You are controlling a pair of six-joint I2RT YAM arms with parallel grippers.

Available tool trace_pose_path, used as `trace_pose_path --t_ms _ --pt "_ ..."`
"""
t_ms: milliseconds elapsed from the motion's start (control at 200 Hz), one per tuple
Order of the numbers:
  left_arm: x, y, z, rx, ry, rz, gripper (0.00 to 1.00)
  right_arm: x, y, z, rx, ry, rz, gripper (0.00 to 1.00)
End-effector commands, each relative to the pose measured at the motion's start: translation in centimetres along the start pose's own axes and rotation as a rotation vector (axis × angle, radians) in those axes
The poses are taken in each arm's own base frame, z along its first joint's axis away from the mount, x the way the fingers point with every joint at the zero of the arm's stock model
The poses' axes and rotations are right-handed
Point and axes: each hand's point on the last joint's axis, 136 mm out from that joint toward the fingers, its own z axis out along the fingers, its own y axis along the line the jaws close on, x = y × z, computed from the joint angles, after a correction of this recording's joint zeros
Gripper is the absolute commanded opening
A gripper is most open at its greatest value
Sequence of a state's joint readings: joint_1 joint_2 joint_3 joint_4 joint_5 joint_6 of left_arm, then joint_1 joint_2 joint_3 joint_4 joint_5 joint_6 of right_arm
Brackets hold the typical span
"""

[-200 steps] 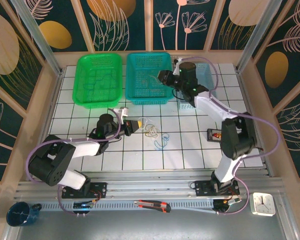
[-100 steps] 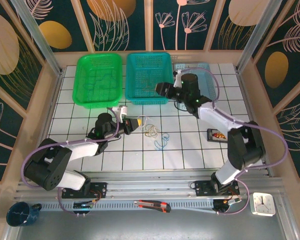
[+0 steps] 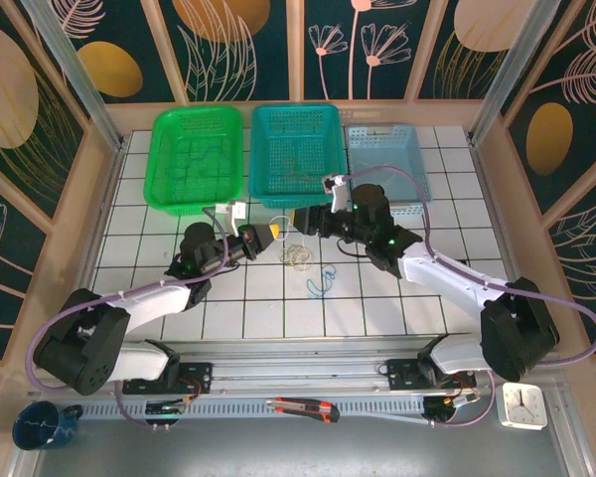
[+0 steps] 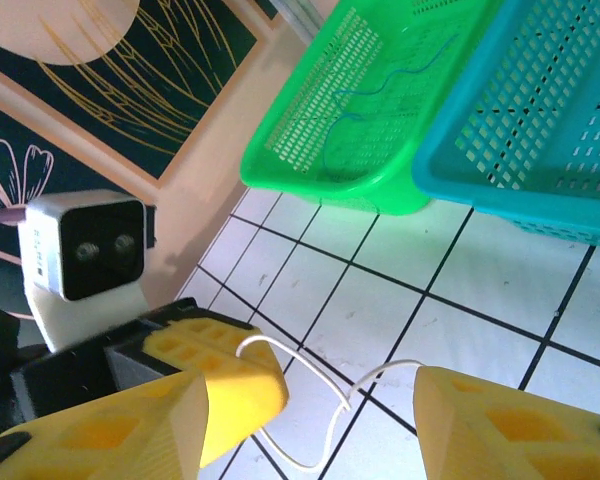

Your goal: Untangle the cables

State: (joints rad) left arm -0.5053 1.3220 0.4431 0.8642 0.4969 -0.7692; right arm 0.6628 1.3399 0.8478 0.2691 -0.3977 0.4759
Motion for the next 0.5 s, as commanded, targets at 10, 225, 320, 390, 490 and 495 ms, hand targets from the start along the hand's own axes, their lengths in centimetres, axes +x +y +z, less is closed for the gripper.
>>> trace_pose_path --t_ms 10,225,320,390,490,495 --pt "-2.1 -2.9 0.0 0.088 -0.047 0.04 0.0 0.2 1.6 0.2 -0.067 -0.007 -0.067 0.56" --pt "-2.3 -3.4 0.0 0.101 -0.043 0.044 0.0 0.7 1.8 1.4 -0.075 0.016 -0.077 0.56" --pt "-2.1 -3.6 0.0 0.109 -0.034 0.044 0.0 0.6 1.6 1.7 -0.067 0.015 -0.08 0.55" --pt "-2.1 -3.7 0.0 0.112 -0.031 0.047 0.0 0.5 1.5 1.9 -0.062 0.017 -0.082 0.54" --pt "-1.8 -3.9 0.1 0.12 -0.019 0.049 0.0 0.2 1.3 2.2 -0.049 0.011 -0.084 0.53" --pt "-1.8 -3.8 0.1 0.12 -0.019 0.048 0.0 0.1 1.2 2.2 -0.048 0.011 -0.083 0.53"
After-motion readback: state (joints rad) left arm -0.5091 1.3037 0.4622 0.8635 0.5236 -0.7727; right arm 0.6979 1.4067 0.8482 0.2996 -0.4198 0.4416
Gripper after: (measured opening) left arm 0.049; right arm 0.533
